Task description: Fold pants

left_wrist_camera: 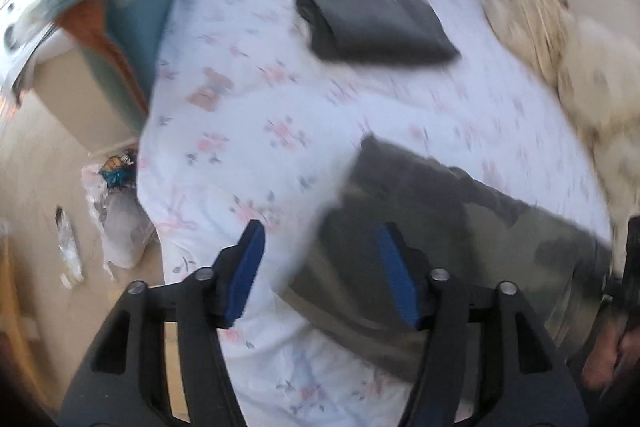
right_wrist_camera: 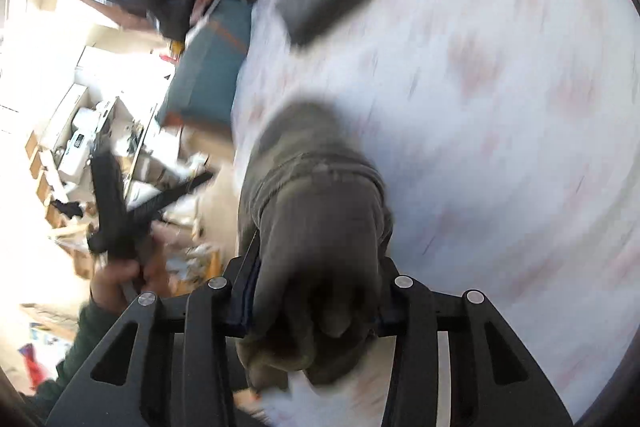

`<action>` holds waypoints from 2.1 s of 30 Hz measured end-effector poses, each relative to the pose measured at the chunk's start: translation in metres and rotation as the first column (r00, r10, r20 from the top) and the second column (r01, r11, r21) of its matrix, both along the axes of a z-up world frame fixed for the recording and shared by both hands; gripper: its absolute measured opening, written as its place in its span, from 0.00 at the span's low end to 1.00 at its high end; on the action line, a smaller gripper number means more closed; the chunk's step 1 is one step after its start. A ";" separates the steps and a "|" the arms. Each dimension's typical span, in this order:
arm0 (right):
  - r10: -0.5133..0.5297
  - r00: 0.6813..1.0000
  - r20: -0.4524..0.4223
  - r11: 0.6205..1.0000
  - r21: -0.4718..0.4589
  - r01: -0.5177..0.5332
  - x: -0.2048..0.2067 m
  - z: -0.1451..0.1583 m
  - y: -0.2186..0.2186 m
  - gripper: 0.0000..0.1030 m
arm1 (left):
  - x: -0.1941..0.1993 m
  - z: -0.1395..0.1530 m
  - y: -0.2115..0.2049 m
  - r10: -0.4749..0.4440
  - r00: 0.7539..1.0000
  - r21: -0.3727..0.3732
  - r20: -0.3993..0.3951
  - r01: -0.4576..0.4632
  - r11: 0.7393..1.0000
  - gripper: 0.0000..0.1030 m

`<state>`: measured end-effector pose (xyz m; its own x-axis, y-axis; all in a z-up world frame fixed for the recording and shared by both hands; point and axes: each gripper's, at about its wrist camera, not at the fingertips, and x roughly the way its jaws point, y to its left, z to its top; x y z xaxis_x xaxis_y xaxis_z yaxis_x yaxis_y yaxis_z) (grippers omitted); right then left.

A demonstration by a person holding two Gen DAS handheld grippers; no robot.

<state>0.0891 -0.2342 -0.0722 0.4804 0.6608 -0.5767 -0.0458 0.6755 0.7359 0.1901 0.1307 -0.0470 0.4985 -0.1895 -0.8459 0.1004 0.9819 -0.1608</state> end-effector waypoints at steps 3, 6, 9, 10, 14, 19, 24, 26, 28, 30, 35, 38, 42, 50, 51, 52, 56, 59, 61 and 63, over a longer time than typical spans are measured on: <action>-0.028 0.999 -0.020 0.997 -0.076 0.027 0.056 -0.008 -0.050 0.41 | 0.010 -0.006 0.010 0.031 0.999 -0.095 -0.031 -0.034 0.995 0.74; -0.038 0.993 -0.111 0.998 -0.046 0.033 0.080 -0.040 -0.082 0.42 | 0.019 -0.022 0.000 0.003 0.994 -0.156 -0.109 -0.020 0.988 0.74; -0.061 0.984 -0.168 0.998 -0.023 0.058 0.083 -0.061 -0.092 0.50 | 0.028 -0.035 -0.018 -0.051 0.986 -0.195 -0.161 0.019 0.981 0.75; -0.070 0.983 -0.172 0.998 -0.005 0.070 0.079 -0.063 -0.096 0.53 | 0.030 -0.038 -0.025 -0.067 0.983 -0.199 -0.169 0.032 0.979 0.76; -0.137 0.977 -0.163 0.989 0.036 0.144 0.058 -0.061 -0.120 0.85 | 0.044 -0.053 -0.050 -0.139 0.970 -0.228 -0.200 0.092 0.969 0.81; -0.152 0.972 -0.180 0.979 0.107 0.173 0.040 -0.064 -0.119 0.95 | 0.054 -0.083 -0.087 -0.282 0.930 -0.280 -0.234 0.213 0.936 0.86; -0.088 0.961 -0.261 0.995 0.013 0.094 0.040 -0.105 -0.078 0.92 | 0.065 -0.114 -0.092 -0.345 0.894 -0.348 -0.287 0.238 0.907 0.96; -0.112 0.962 -0.249 0.992 0.034 0.124 0.037 -0.116 -0.075 0.89 | 0.064 -0.128 -0.090 -0.366 0.880 -0.389 -0.303 0.237 0.890 0.98; -0.124 0.968 -0.219 0.992 0.009 0.129 0.037 -0.114 -0.070 0.79 | 0.061 -0.128 -0.096 -0.375 0.883 -0.369 -0.284 0.260 0.892 1.00; -0.080 0.977 -0.199 0.996 0.026 0.087 0.041 -0.108 -0.062 0.48 | 0.060 -0.125 -0.103 -0.379 0.879 -0.347 -0.289 0.273 0.897 0.94; -0.037 0.995 -0.089 0.999 -0.014 0.036 0.040 -0.077 -0.056 0.28 | 0.044 -0.091 -0.108 -0.412 0.887 -0.292 -0.209 0.345 0.892 0.41; 0.022 0.998 -0.057 1.000 0.013 -0.021 0.044 -0.046 -0.056 0.26 | 0.029 -0.061 -0.097 -0.364 0.908 -0.306 -0.205 0.294 0.906 0.35; 0.131 0.988 -0.083 0.991 0.025 -0.129 0.050 -0.023 -0.056 0.26 | -0.005 -0.038 -0.069 -0.272 0.933 -0.412 -0.236 0.157 0.897 0.34; 0.198 0.927 -0.320 0.936 -0.220 -0.276 0.023 -0.064 -0.034 0.41 | -0.066 -0.092 -0.079 -0.187 0.919 -0.237 -0.347 0.107 0.966 0.38; 0.170 0.938 -0.301 0.931 -0.262 -0.253 0.019 -0.055 -0.038 0.45 | -0.071 -0.085 -0.081 -0.184 0.932 -0.192 -0.312 0.128 0.973 0.38; 0.141 0.946 -0.291 0.922 -0.310 -0.233 0.016 -0.047 -0.040 0.51 | -0.080 -0.070 -0.084 -0.177 0.954 -0.081 -0.241 0.162 0.984 0.40; 0.060 0.979 -0.195 0.893 -0.428 -0.140 0.006 -0.011 -0.054 0.52 | -0.092 -0.046 -0.077 -0.129 0.981 -0.016 -0.147 0.128 0.992 0.46; 0.013 0.997 -0.070 0.943 -0.331 -0.035 0.003 0.013 -0.067 0.52 | -0.078 -0.041 -0.060 -0.054 0.990 -0.155 -0.130 0.033 0.987 0.46; 0.010 0.999 -0.031 0.954 -0.299 -0.019 0.009 0.016 -0.068 0.48 | -0.066 -0.040 -0.053 -0.014 0.993 -0.217 -0.118 -0.012 0.976 0.46; 0.013 1.000 -0.027 0.960 -0.281 -0.020 0.023 0.013 -0.061 0.47 | -0.052 -0.046 -0.048 0.003 0.989 -0.268 -0.145 -0.042 0.962 0.46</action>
